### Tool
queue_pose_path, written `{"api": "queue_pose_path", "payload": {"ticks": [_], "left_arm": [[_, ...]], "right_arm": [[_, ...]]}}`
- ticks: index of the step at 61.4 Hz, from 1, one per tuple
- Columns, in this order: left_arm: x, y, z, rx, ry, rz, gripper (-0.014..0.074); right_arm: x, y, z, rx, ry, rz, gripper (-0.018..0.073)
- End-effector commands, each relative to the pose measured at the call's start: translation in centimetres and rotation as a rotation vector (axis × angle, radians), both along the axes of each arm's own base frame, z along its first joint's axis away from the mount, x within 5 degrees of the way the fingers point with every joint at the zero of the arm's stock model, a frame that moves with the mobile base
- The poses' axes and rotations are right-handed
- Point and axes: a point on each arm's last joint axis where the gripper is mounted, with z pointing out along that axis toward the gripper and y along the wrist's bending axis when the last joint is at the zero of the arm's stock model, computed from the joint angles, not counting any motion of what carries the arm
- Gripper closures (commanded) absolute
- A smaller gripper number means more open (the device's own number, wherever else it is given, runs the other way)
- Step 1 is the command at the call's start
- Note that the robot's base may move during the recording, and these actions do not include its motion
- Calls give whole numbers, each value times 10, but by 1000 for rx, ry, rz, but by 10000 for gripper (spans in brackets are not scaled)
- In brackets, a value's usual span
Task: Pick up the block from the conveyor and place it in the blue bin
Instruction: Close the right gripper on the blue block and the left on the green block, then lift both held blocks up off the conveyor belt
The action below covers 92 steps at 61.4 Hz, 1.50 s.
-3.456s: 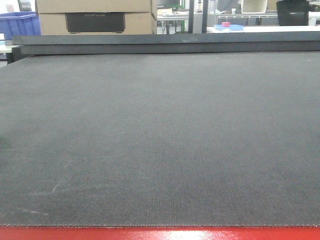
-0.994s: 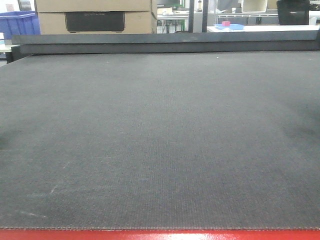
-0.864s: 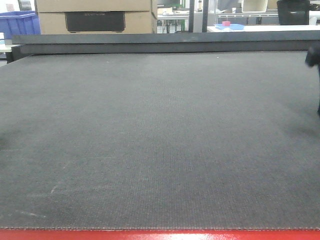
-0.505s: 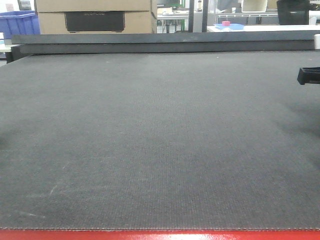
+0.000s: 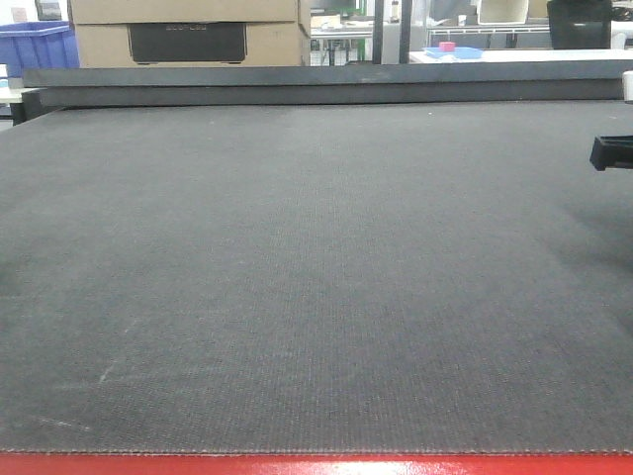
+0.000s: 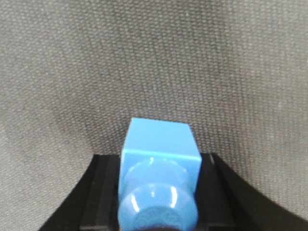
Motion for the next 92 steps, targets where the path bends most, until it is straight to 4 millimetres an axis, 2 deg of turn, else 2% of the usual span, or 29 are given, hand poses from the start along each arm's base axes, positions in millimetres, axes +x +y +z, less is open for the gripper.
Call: {"api": "queue_pose_path", "payload": {"ticks": [1,6,13,22,27,38,48,56,63,69,72,79,83,92], "left_arm": [[6,-4,-11,-2,39,-3,262],[10,-6,-22,-5,73,-8,151],[15,-11,-42,-3,118,-23,134],[21,-11,-67,4,152,-28,198],[22,-11,-68,4,151,-28,333],[18,-11,-50,1,91,-28,710],[7,-12,-19,2,-6,-73,707],[-7,-17,6,12,-151,-186,707],[-22,-20,19,-1,-312,-201,707],[-43,-21,19,-43,-454,-171,707],[-52,-20,25,-51,-570,-156,707],[-80,-17,18,-90,-741,-101,707],[-94,-16,22,-108,-838,-74,707],[-127,-12,17,-107,-938,-62,707]], "right_arm": [[1,-1,3,-2,-11,-1,721],[1,-1,3,-2,-13,-1,721],[1,-1,3,-2,-15,-1,721],[-3,0,9,-1,-15,0,721],[-9,0,23,-3,-49,1,721],[-29,3,67,-7,-193,3,721],[-48,6,111,-33,-433,28,721],[-61,5,128,-90,-617,75,721],[-75,5,126,-126,-713,112,721],[-88,5,116,-152,-777,131,721],[-96,6,108,-160,-809,131,721],[-117,6,98,-177,-904,119,721],[-128,7,93,-182,-937,116,721],[-155,6,87,-248,-1072,137,721]]}}
